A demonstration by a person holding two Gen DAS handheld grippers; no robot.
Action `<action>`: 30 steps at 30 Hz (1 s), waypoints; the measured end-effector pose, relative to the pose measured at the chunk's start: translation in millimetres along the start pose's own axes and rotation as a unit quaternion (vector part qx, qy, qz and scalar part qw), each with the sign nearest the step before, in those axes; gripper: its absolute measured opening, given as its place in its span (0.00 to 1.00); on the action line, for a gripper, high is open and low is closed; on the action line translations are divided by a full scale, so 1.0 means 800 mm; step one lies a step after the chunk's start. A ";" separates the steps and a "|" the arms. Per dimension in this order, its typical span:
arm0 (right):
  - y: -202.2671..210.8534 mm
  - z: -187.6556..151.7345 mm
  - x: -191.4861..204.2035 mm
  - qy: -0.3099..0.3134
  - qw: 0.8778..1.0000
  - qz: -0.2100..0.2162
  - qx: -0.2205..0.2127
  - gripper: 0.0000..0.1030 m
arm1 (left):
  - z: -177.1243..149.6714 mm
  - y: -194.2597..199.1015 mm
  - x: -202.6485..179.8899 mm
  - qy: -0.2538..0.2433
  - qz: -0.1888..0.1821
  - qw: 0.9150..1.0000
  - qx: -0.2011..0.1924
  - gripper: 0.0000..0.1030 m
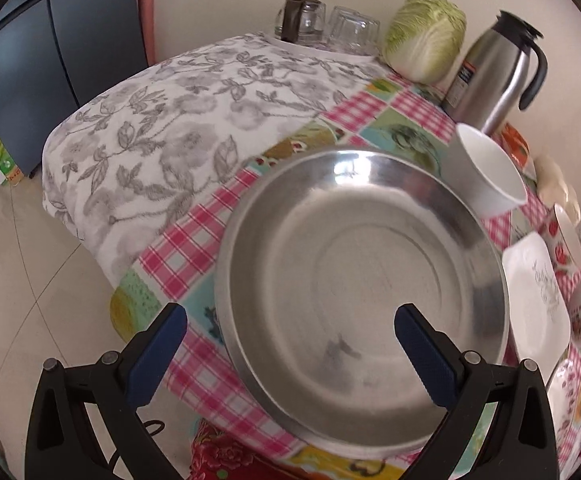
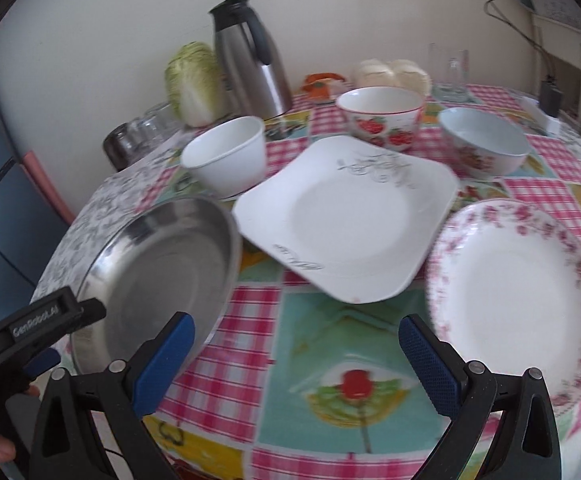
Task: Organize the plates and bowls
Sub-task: 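Close the left tool on the steel plate rim while the right tool grips it too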
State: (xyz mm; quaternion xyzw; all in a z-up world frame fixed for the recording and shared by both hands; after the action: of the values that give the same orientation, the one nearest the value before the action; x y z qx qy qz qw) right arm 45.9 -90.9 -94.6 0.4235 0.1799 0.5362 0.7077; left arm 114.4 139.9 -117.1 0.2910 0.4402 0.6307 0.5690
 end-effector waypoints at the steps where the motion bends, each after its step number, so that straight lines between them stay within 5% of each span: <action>1: -0.005 -0.001 0.005 0.000 1.000 0.009 0.003 1.00 | 0.005 -0.002 0.004 0.006 -0.002 1.000 -0.007 1.00; 6: -0.025 -0.002 0.022 -0.008 0.999 0.037 0.016 1.00 | 0.033 -0.006 0.018 0.016 0.000 0.998 -0.065 1.00; 11: -0.035 0.001 0.042 -0.001 0.998 0.057 0.017 0.99 | 0.030 -0.035 0.020 0.034 -0.053 0.998 -0.014 1.00; 18: -0.052 0.006 0.048 -0.007 0.998 0.062 0.028 0.81 | 0.028 -0.050 0.033 0.048 -0.040 0.998 -0.003 0.99; 30: -0.078 0.010 0.051 -0.016 0.997 0.063 0.038 0.72 | 0.040 -0.057 0.027 0.017 -0.033 0.999 -0.019 0.71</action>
State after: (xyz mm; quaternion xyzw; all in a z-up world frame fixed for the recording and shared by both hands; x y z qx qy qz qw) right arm 104.0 -61.3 -131.3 0.4692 0.1616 0.5659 0.6584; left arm 159.3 166.9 -146.2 0.2547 0.4475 0.6243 0.5875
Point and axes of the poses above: each gripper's, at about its wrist camera, not at the fingertips, and y roughly against the way its jaws point, x to its left, z to its top, the point moved 8 cm from there along -y, roughly the way its jaws point, and after that the axes turned 2 degrees about x, right-handed, at the moved point
